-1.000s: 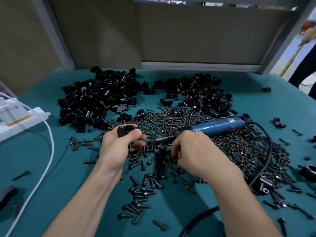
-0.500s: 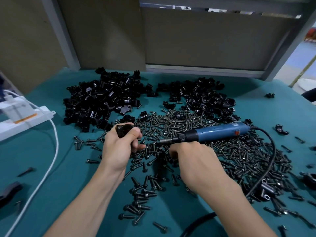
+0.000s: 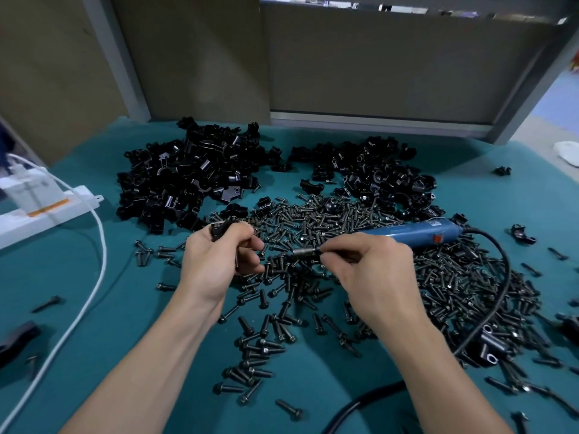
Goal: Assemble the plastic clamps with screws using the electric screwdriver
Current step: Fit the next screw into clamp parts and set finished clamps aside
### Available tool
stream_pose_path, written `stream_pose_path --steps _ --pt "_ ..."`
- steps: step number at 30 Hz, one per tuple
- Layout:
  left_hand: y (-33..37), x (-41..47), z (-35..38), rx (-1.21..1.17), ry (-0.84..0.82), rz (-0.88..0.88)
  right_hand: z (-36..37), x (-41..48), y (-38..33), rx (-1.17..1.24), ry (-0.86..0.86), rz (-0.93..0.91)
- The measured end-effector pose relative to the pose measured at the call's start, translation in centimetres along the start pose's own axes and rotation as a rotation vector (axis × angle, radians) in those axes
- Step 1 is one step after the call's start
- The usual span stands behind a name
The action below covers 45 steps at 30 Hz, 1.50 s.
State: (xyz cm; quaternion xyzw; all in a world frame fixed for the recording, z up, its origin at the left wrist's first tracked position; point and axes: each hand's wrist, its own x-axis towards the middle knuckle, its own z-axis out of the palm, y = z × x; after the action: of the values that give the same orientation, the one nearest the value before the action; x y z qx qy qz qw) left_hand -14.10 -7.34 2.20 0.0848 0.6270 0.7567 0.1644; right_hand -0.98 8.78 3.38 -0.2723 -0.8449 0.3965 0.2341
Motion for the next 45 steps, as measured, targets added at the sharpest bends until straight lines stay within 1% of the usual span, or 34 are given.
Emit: stream_pose_path --steps 4,5,7,10,12,16,21,25,28,31,35,41,45 --pt "0.5 0.1 -0.5 0.022 -0.017 0.021 0.7 -0.4 -0.4 0.093 -0.093 0.021" --pt "0.4 0.1 -0.6 0.021 -0.025 0.028 0.7 -0.4 -0.5 0.159 -0.115 0.035" --pt "0.1 0.0 -0.6 0.05 -0.058 0.058 0.7 -0.3 -0.7 0.364 -0.134 0.072" --pt "-0.7 -0.3 -0.3 0.21 -0.108 0.15 0.8 0.0 -0.6 0.631 -0.095 0.127" --pt "-1.2 -0.4 0.0 0.301 -0.138 0.187 0.9 0.1 -0.5 0.692 -0.088 0.115" --pt "-1.4 -0.8 0.6 0.396 -0.287 0.173 1.0 0.1 -0.3 0.742 -0.06 0.077" --pt "-1.4 -0.8 0.4 0.439 -0.399 0.159 0.7 0.0 -0.6 0.663 -0.076 0.004" --pt "-1.1 -0.9 0.5 0.357 -0.434 0.142 0.3 -0.2 -0.6 0.453 -0.033 -0.103" --pt "-0.9 -0.8 0.4 0.279 -0.473 0.14 0.1 -0.4 -0.6 0.356 0.005 -0.169" --pt "-0.8 -0.8 0.5 0.201 -0.538 0.11 0.1 -0.6 -0.9 0.335 -0.013 -0.235" --pt "-0.8 -0.7 0.6 0.132 -0.598 0.076 0.1 -0.8 -1.0 0.327 -0.056 -0.259" --pt "-0.8 -0.7 0.5 0.145 -0.606 0.085 -0.2 -0.7 -0.9 0.279 -0.044 -0.261" --pt "-0.7 -0.7 0.3 0.24 -0.614 0.137 -0.3 -0.8 -0.8 0.154 -0.05 -0.306"
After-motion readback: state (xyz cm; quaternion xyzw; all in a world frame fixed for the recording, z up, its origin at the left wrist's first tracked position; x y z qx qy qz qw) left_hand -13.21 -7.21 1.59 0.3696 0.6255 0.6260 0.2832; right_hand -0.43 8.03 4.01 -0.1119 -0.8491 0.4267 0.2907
